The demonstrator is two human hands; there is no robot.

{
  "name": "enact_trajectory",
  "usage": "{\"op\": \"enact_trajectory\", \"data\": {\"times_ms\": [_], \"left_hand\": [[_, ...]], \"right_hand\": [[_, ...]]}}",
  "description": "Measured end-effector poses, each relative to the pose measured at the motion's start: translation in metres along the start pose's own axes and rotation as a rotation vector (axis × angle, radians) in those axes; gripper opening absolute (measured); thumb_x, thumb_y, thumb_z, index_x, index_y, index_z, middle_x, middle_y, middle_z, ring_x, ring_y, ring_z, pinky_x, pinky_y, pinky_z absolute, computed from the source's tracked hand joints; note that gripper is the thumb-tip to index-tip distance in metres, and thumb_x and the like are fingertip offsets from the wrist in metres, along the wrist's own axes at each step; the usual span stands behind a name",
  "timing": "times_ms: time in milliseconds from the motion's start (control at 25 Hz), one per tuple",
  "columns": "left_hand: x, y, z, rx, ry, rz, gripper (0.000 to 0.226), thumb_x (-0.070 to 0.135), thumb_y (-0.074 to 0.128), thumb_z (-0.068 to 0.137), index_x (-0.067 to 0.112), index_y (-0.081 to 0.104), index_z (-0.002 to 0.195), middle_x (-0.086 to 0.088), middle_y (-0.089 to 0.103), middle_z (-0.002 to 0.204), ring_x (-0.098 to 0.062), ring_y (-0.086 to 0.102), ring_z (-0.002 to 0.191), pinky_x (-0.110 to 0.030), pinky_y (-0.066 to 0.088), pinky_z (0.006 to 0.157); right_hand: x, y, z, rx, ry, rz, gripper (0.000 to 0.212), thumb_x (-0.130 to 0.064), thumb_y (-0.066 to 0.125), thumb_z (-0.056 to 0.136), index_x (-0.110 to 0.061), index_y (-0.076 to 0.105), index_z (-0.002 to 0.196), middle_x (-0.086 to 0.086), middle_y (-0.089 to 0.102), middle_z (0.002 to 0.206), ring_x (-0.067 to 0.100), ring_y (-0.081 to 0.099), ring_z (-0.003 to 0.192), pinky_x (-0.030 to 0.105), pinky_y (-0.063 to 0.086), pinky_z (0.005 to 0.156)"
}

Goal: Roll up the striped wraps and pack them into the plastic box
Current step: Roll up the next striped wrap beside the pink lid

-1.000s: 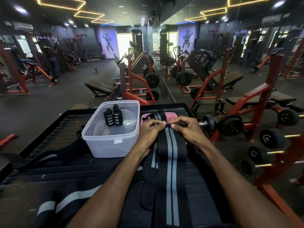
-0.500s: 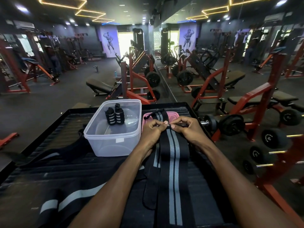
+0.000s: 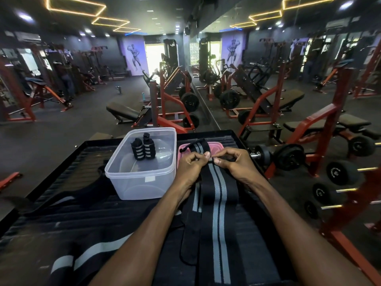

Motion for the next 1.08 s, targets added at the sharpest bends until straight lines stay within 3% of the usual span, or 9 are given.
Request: {"op": "enact_trajectory", "data": {"times_ms": [200, 360, 560, 720, 800, 960, 1080], "left_hand": [[0.0002, -0.0018, -0.0004, 0.036, 0.007, -0.041, 0.022, 0.004, 0.074, 0.088, 0.017, 0.068, 0.072, -0.005, 0.072, 0.087, -0.015, 0.066, 0.087, -0.032, 0.053, 0.090], [0.0029, -0.0021, -0.0017, 0.053, 0.021, -0.028, 0.021, -0.003, 0.071, 0.088, 0.015, 0.068, 0.077, 0.000, 0.072, 0.084, -0.005, 0.067, 0.078, -0.020, 0.053, 0.084], [-0.0025, 0.0016, -0.0037, 0.009, -0.108, -0.134, 0.007, 0.012, 0.071, 0.092, 0.011, 0.076, 0.087, -0.014, 0.076, 0.094, -0.023, 0.071, 0.089, -0.036, 0.058, 0.088], [0.0002, -0.0021, -0.0022, 0.046, -0.066, -0.039, 0.013, 0.009, 0.066, 0.095, 0.015, 0.074, 0.086, -0.004, 0.073, 0.087, -0.014, 0.066, 0.082, -0.026, 0.054, 0.080], [0.0025, -0.0022, -0.0018, 0.051, -0.047, -0.017, 0.016, 0.007, 0.066, 0.095, 0.017, 0.074, 0.085, -0.001, 0.073, 0.087, -0.013, 0.065, 0.085, -0.025, 0.052, 0.083], [-0.0023, 0.0035, -0.0018, 0.002, -0.145, -0.128, 0.018, 0.017, 0.060, 0.100, 0.009, 0.074, 0.093, -0.017, 0.075, 0.100, -0.031, 0.071, 0.099, -0.043, 0.054, 0.097], [-0.0055, 0.0025, 0.0015, 0.027, -0.077, 0.023, 0.020, 0.023, 0.059, 0.102, 0.013, 0.073, 0.092, -0.017, 0.075, 0.100, -0.029, 0.070, 0.097, -0.047, 0.052, 0.100]], "right_hand": [[0.0006, 0.0016, -0.0002, -0.027, 0.026, 0.034, 0.014, 0.004, 0.077, 0.078, -0.008, 0.075, 0.085, 0.002, 0.075, 0.086, 0.006, 0.070, 0.082, 0.017, 0.052, 0.077], [0.0000, 0.0002, -0.0021, -0.013, 0.123, 0.029, 0.010, -0.008, 0.074, 0.086, -0.017, 0.077, 0.082, -0.002, 0.075, 0.082, 0.007, 0.067, 0.080, 0.021, 0.052, 0.077], [-0.0051, -0.0032, -0.0019, 0.038, 0.037, 0.005, 0.017, 0.002, 0.074, 0.082, -0.014, 0.077, 0.086, 0.003, 0.075, 0.089, 0.010, 0.068, 0.084, 0.022, 0.053, 0.078], [-0.0010, 0.0000, -0.0025, 0.001, 0.145, 0.103, 0.012, -0.005, 0.072, 0.086, -0.015, 0.077, 0.084, 0.000, 0.074, 0.080, 0.007, 0.065, 0.073, 0.020, 0.047, 0.065], [-0.0005, -0.0002, -0.0021, 0.003, 0.134, 0.076, 0.013, -0.008, 0.069, 0.090, -0.016, 0.076, 0.083, -0.004, 0.072, 0.076, 0.003, 0.064, 0.070, 0.018, 0.047, 0.066], [-0.0004, -0.0016, -0.0011, 0.008, 0.045, 0.005, 0.016, 0.003, 0.068, 0.087, -0.011, 0.076, 0.090, 0.009, 0.074, 0.091, 0.012, 0.065, 0.085, 0.024, 0.051, 0.079], [0.0018, 0.0024, -0.0015, -0.001, 0.069, 0.018, 0.016, 0.002, 0.067, 0.088, -0.011, 0.076, 0.090, 0.006, 0.073, 0.090, 0.008, 0.064, 0.079, 0.019, 0.049, 0.069]]}}
Point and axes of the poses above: each hand's wrist, its own z-axis towards the middle knuckle, its own y-axis out of the palm, x = y × z, the point moved 4 cm from there along z, towards the middle knuckle
